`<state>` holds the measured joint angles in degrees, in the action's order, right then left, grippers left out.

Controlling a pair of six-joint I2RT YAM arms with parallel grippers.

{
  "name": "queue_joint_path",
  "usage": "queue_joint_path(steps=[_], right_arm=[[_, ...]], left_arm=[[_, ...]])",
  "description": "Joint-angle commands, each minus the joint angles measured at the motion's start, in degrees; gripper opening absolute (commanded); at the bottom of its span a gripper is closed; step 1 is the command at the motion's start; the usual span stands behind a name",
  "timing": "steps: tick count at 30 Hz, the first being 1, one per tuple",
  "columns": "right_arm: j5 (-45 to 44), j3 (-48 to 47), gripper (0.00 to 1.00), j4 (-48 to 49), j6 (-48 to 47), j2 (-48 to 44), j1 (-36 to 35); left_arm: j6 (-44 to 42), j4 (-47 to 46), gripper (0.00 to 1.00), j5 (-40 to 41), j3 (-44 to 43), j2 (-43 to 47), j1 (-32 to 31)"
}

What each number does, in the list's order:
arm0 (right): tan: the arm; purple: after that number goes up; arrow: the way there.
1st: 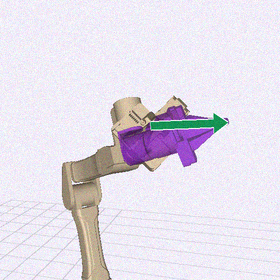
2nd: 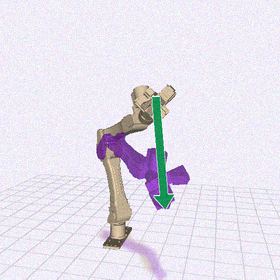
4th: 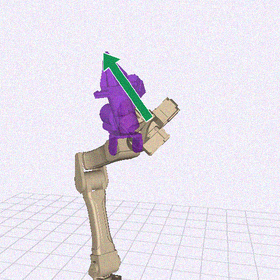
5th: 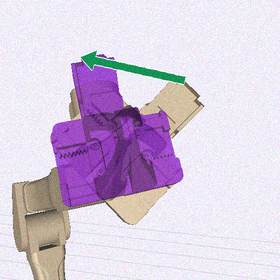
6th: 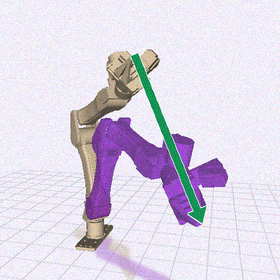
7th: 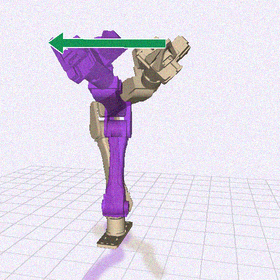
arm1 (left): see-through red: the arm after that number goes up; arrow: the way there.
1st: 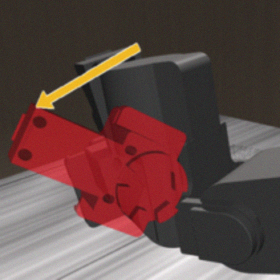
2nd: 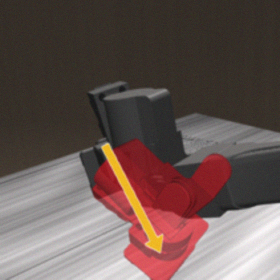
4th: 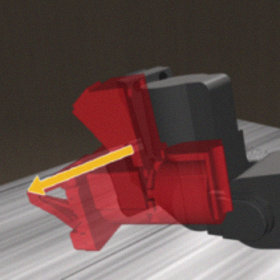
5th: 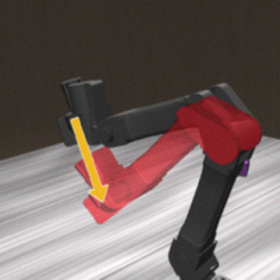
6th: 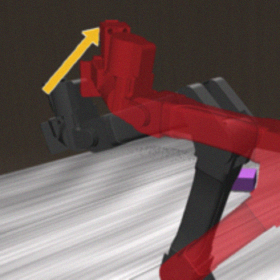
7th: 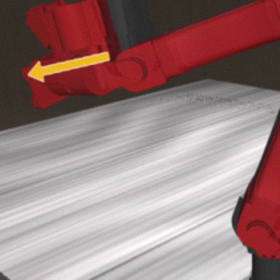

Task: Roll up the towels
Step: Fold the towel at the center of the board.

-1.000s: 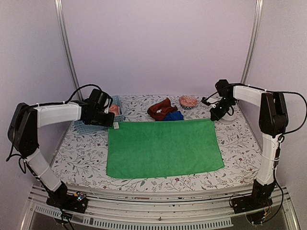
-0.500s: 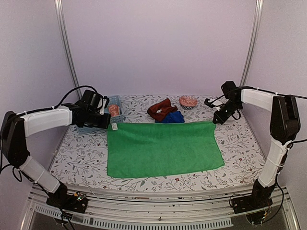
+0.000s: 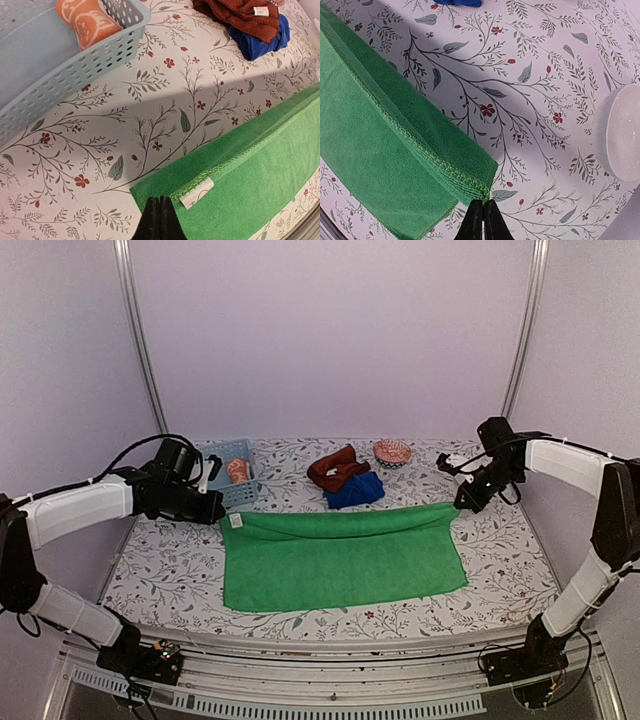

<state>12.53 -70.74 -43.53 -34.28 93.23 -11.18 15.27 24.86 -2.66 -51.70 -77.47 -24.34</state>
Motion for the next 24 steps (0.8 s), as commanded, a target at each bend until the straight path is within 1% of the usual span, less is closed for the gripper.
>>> queue_joint_path(steps=[1, 7, 9, 11, 14, 16, 19, 24], right_arm=[[0.5, 5.5, 0.03, 0.6, -1.6, -5.0, 0.4], [2.1, 12.1, 0.03, 0.8, -2.5, -10.2, 0.4], [3.6, 14.2, 0.03, 0.2, -4.4, -11.9, 0.4], [3.4, 16.2, 0.03, 0.2, -5.7, -12.9, 0.4], [4.5, 18.4, 0.03, -1.2, -7.8, -13.3, 0.3], [5.1, 19.4, 0.03, -1.8, -8.7, -13.5, 0.3], [5.4, 20.2, 0.03, -2.8, -9.5, -13.6, 0.3], [5.2, 22.1, 0.03, -3.5, -12.0, -13.9, 0.3]], left_arm=[[1.0, 3.7, 0.0, -3.4, 1.9, 2.7, -0.6], [2.8, 7.6, 0.0, -5.2, 2.6, 3.3, -0.6], [3.8, 10.3, 0.0, -6.3, 1.9, 2.4, -0.6], [4.4, 11.0, 0.0, -8.4, 2.0, 2.0, -0.7], [4.7, 12.0, 0.0, -9.8, 2.2, 0.9, -0.7], [4.8, 14.3, 0.0, -10.2, 1.6, -0.3, -0.8], [5.5, 16.9, 0.0, -8.6, 1.0, -0.7, -0.8], [5.7, 17.1, 0.0, -11.4, 2.0, 0.2, -1.1]])
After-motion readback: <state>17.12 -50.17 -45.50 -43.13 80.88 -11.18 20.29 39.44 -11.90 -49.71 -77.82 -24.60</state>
